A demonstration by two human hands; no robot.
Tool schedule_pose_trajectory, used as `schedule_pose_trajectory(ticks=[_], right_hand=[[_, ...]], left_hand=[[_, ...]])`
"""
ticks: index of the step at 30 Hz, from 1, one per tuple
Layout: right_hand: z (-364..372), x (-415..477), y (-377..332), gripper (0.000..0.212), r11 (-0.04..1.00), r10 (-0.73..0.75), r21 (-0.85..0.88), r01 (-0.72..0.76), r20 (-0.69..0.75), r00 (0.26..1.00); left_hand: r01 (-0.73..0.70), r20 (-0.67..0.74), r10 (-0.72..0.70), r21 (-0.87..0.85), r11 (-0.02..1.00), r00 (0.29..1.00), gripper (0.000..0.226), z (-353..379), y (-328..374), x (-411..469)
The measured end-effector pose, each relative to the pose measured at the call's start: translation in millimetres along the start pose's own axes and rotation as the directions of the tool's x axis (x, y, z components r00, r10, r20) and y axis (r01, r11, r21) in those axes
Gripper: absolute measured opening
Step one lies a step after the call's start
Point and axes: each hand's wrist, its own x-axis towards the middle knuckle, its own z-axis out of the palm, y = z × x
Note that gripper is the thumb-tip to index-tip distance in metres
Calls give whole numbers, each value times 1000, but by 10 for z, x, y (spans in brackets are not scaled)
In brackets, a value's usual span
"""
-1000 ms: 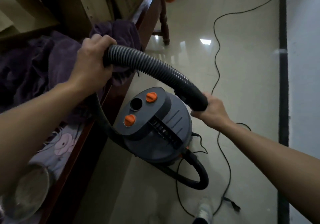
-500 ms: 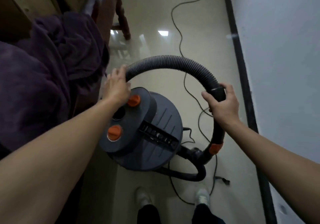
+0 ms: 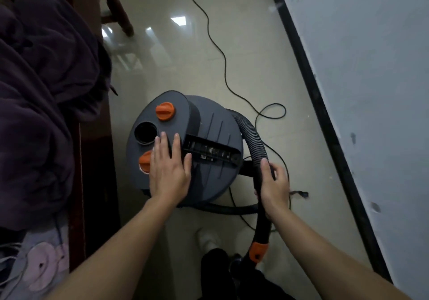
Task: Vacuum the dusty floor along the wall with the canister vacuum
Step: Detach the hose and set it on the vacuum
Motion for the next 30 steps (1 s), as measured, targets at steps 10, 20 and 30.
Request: schedule_pose_trajectory(ticks=[10,20,30], right_hand=[[513,-136,302,72,976,215,-38,-213,38,976],[426,261,308,93,937,343,-146,-317,224,912],[373,346,211,89,913,355,-320,-252,322,878]], left_hand=[[-89,-19,95,209,974,995,68,127,-116,-72],[-57,-70,74,218,974,995,66,184,-54,-74],[-72,51,62,214,974,997,76,98,-75,-21]])
